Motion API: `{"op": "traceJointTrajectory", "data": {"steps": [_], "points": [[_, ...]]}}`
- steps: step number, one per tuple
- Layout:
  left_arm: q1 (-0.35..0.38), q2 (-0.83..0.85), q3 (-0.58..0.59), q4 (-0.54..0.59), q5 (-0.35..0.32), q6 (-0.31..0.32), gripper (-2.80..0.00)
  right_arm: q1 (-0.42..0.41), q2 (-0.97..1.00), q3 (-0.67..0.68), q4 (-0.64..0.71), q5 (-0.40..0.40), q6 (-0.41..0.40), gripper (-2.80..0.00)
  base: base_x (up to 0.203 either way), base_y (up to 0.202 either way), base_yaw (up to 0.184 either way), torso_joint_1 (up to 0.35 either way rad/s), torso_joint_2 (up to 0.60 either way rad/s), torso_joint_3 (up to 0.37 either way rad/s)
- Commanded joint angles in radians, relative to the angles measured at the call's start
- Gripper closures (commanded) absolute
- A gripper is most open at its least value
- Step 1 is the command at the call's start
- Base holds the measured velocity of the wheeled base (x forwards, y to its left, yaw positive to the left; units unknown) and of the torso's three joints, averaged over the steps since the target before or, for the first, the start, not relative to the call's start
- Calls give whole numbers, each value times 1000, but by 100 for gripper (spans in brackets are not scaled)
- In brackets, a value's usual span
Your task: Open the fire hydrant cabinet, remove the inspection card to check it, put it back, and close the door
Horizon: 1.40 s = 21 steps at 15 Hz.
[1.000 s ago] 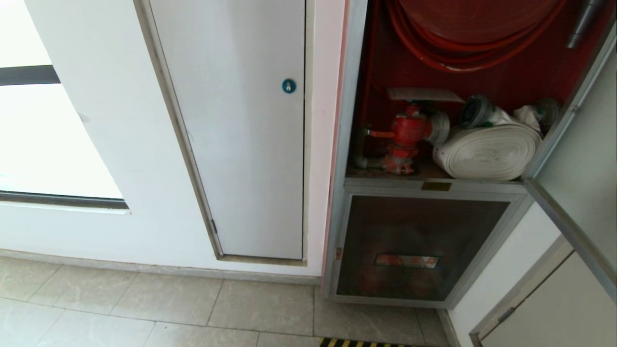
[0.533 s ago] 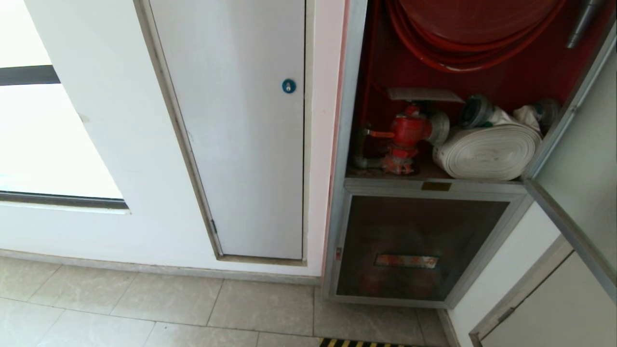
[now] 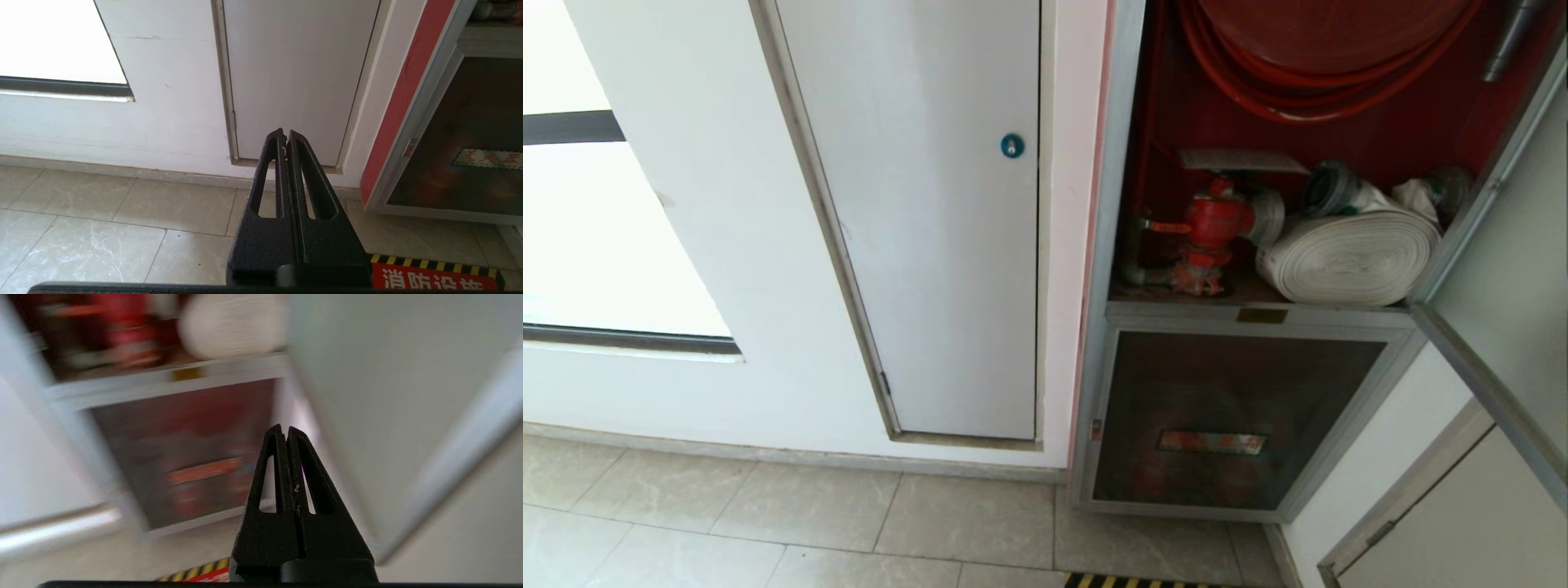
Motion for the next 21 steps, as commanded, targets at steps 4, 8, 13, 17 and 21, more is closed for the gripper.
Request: {"op": "traceJointTrajectory", "data": {"steps": [4, 8, 13, 17, 21], "points": [[0, 0, 18, -2, 0, -2, 0, 0, 130, -58, -29, -293, -4, 0, 0, 0, 0, 0, 0, 0], [0, 0, 18, -1, 0, 0, 0, -6, 161, -89, 7, -407, -9, 0, 0, 0, 0, 0, 0, 0], [0, 0, 18, -2, 0, -1, 0, -57, 202, -134, -3, -427, -40, 0, 0, 0, 0, 0, 0, 0], [0, 0, 18, -2, 0, -2, 0, -128, 224, -154, -131, -437, -101, 0, 0, 0, 0, 0, 0, 0], [0, 0, 18, 0, 0, 0, 0, -285, 279, -168, -214, -455, -100, 0, 0, 0, 0, 0, 0, 0]]}}
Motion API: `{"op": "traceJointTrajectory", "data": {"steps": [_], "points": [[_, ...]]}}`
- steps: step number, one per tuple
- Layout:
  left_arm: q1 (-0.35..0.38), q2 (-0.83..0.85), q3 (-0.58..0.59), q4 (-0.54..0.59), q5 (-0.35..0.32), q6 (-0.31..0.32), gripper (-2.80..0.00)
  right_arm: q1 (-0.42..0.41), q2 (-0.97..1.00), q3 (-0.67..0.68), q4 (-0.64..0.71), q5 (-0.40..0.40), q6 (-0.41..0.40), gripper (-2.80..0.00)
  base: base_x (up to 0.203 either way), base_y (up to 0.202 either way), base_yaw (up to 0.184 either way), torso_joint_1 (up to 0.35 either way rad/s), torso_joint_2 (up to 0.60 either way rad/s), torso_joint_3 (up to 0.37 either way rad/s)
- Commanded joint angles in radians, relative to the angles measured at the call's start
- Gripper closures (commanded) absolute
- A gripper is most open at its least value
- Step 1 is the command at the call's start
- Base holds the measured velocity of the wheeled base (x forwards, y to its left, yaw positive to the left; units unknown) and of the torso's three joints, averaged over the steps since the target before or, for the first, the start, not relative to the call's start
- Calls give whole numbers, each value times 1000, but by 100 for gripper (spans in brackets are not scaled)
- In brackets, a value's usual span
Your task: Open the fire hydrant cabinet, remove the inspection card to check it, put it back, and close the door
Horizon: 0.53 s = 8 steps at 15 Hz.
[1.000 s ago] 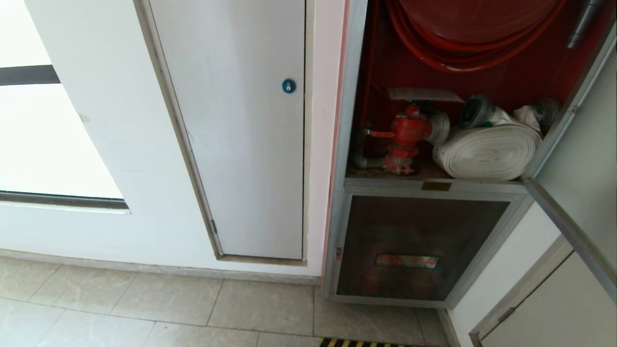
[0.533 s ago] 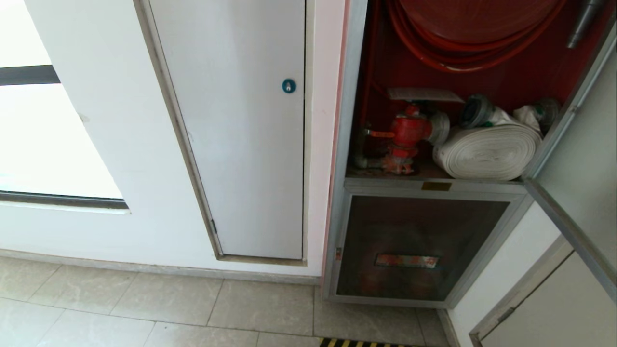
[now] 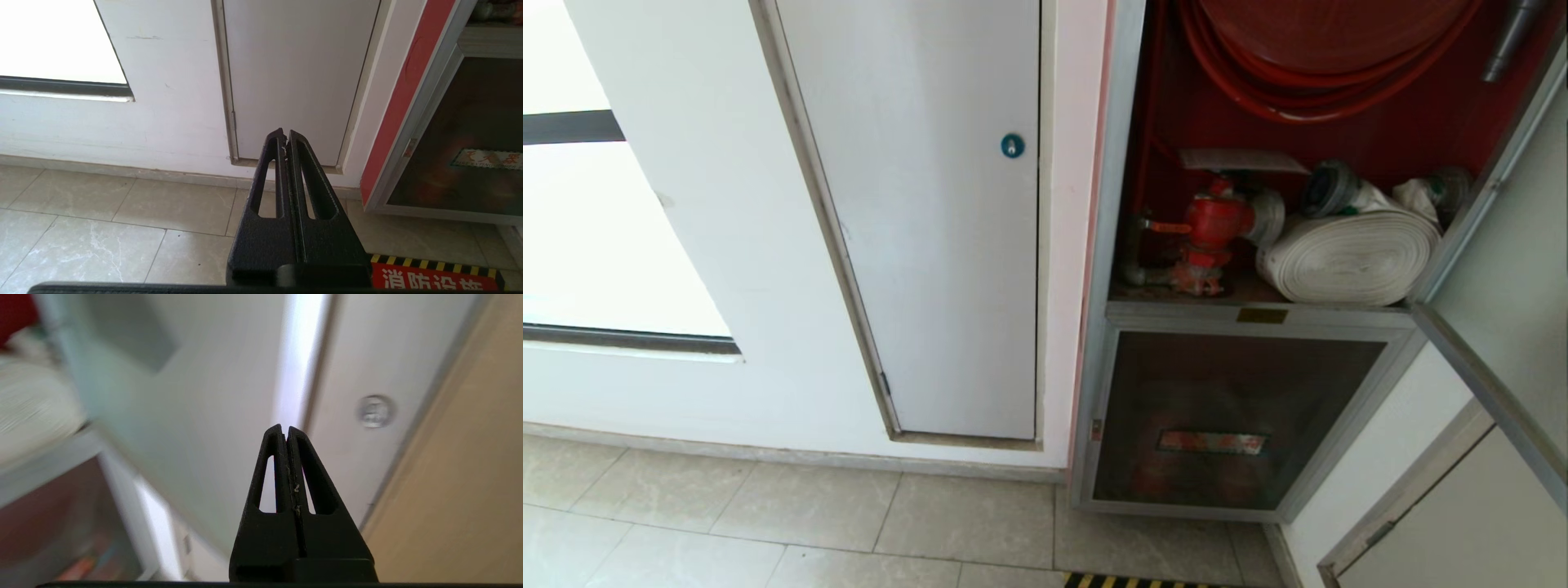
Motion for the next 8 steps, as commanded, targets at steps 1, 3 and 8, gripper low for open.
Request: {"op": "traceJointTrajectory", "data": {"steps": [1, 3, 8], "points": [[0, 0, 18, -2, 0, 0, 0, -73, 38, -2, -26, -5, 0, 0, 0, 0, 0, 0, 0, 0], [0, 0, 18, 0, 0, 0, 0, -131, 56, -8, -59, -5, 0, 0, 0, 0, 0, 0, 0, 0], [0, 0, 18, 0, 0, -1, 0, -250, 81, -17, -96, -4, 3, 0, 0, 0, 0, 0, 0, 0]]}}
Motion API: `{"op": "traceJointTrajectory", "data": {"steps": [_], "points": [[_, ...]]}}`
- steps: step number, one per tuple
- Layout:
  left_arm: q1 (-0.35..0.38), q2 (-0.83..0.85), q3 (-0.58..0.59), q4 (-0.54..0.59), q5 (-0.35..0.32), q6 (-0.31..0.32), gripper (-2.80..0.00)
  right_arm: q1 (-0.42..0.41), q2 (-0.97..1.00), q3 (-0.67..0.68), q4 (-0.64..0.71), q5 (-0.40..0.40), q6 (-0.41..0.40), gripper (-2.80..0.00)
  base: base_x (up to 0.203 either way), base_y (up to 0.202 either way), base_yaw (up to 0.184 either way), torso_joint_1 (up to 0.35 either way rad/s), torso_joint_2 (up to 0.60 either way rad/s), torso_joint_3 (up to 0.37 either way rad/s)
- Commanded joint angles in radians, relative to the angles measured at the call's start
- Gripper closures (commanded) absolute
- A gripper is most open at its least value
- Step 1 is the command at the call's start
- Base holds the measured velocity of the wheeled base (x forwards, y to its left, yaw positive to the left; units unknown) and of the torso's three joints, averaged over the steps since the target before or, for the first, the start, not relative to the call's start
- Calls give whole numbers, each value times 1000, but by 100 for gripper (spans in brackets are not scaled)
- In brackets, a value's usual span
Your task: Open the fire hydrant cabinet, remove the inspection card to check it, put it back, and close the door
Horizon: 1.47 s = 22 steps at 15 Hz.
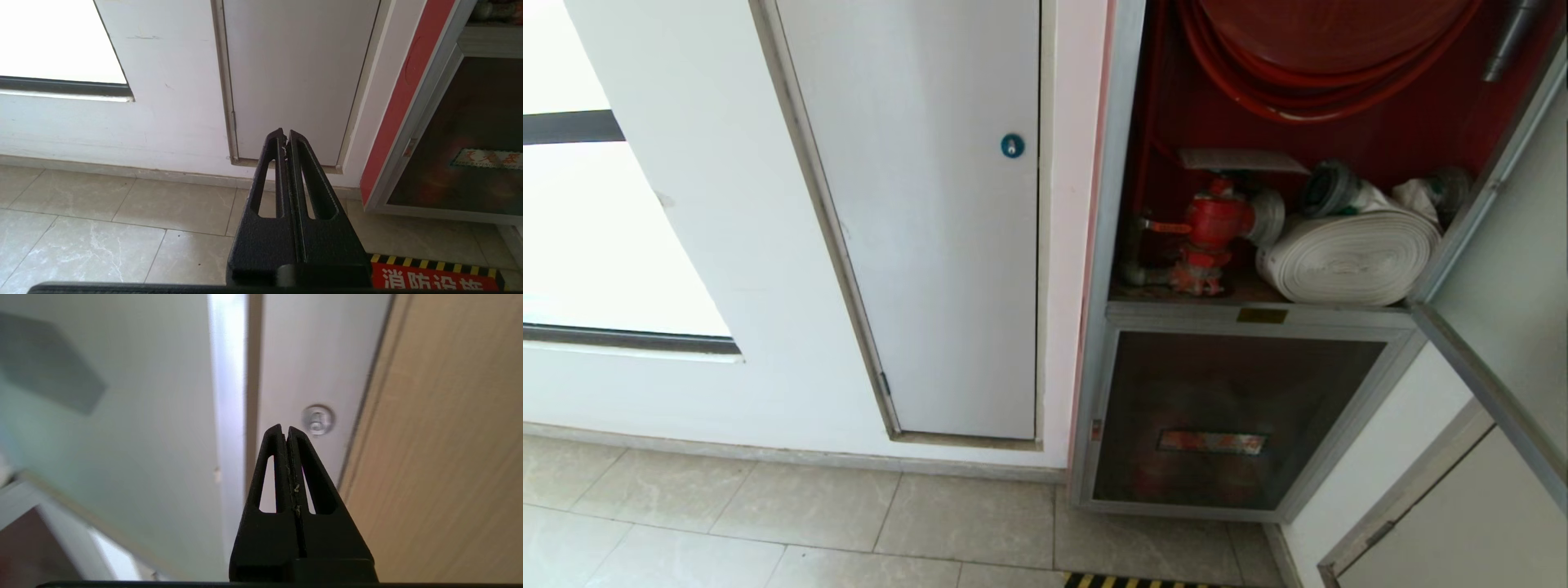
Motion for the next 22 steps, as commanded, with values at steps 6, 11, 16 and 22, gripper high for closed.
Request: {"op": "traceJointTrajectory", "data": {"steps": [6, 11, 16, 22], "points": [[0, 0, 18, 0, 0, 0, 0, -126, 145, -74, -36, 2, 26, 0, 0, 0, 0, 0, 0, 0], [0, 0, 18, 0, 0, 0, 0, -126, 157, -96, -38, 10, 28, 0, 0, 0, 0, 0, 0, 0], [0, 0, 18, -1, 0, 0, 0, -128, 146, -97, -34, 7, 28, 0, 0, 0, 0, 0, 0, 0], [0, 0, 18, -1, 0, -1, 0, -250, 199, -156, -43, 94, 29, 0, 0, 0, 0, 0, 0, 0]]}}
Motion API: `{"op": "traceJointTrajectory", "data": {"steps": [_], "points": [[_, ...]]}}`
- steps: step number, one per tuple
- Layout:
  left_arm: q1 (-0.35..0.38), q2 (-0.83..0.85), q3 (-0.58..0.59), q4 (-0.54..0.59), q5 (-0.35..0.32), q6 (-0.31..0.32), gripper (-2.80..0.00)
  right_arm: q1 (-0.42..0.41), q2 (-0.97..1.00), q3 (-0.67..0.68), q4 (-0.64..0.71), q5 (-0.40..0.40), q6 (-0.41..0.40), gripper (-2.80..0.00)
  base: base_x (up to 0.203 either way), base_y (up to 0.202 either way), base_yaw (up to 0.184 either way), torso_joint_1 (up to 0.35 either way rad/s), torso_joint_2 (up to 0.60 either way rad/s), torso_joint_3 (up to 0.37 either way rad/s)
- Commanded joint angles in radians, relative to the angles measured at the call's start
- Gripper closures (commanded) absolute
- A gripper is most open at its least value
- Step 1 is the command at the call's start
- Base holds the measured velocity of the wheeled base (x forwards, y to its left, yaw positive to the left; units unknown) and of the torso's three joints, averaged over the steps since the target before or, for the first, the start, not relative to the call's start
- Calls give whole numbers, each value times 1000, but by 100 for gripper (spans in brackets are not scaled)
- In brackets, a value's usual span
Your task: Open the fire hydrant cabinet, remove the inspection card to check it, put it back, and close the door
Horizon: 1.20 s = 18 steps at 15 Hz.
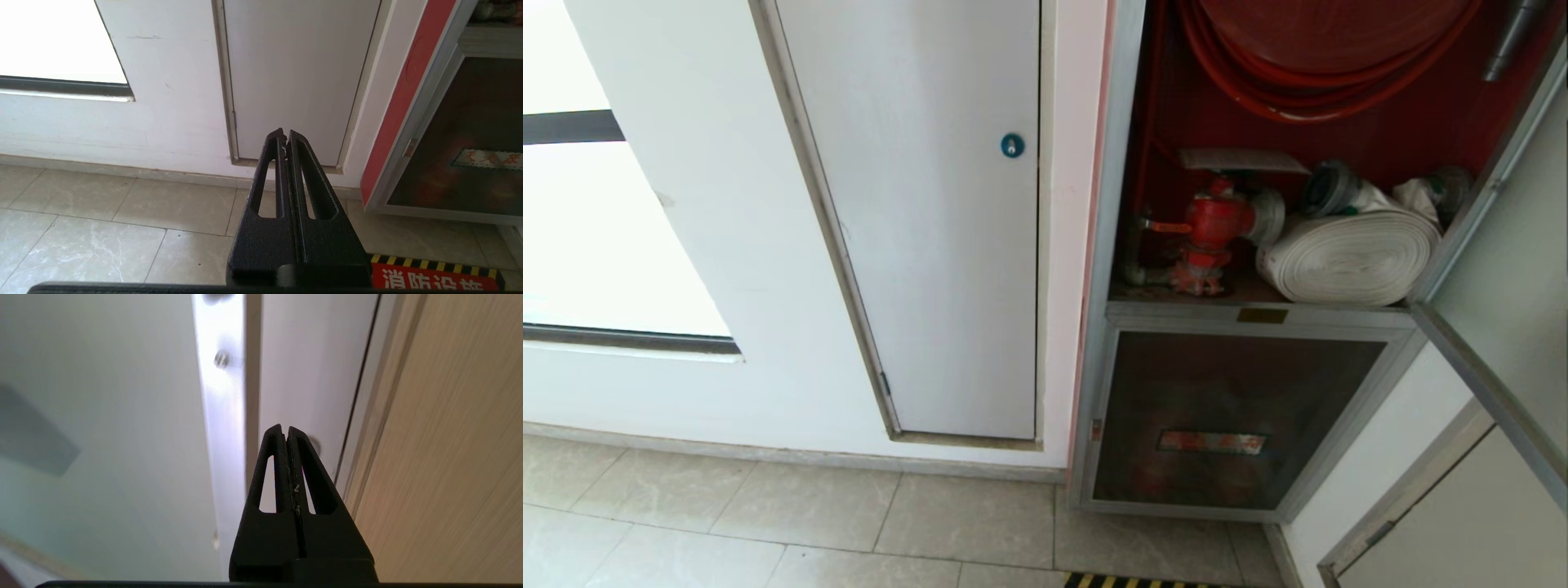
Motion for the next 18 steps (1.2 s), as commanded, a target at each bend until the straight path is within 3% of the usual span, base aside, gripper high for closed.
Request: {"op": "traceJointTrajectory", "data": {"steps": [1, 8, 13, 18], "points": [[0, 0, 18, -1, 0, -1, 0, -53, 31, -20, -2, 22, 7, 0, 0, 0, 0, 0, 0, 0], [0, 0, 18, 0, 0, 0, 0, -134, 72, -18, -3, 106, 95, 0, 0, 0, 0, 0, 0, 0], [0, 0, 18, -1, 0, 0, 0, -281, 99, -15, 0, 260, 151, 0, 0, 0, 0, 0, 0, 0], [0, 0, 18, 0, 0, 0, 0, -293, 126, 3, -3, 320, 187, 0, 0, 0, 0, 0, 0, 0]]}}
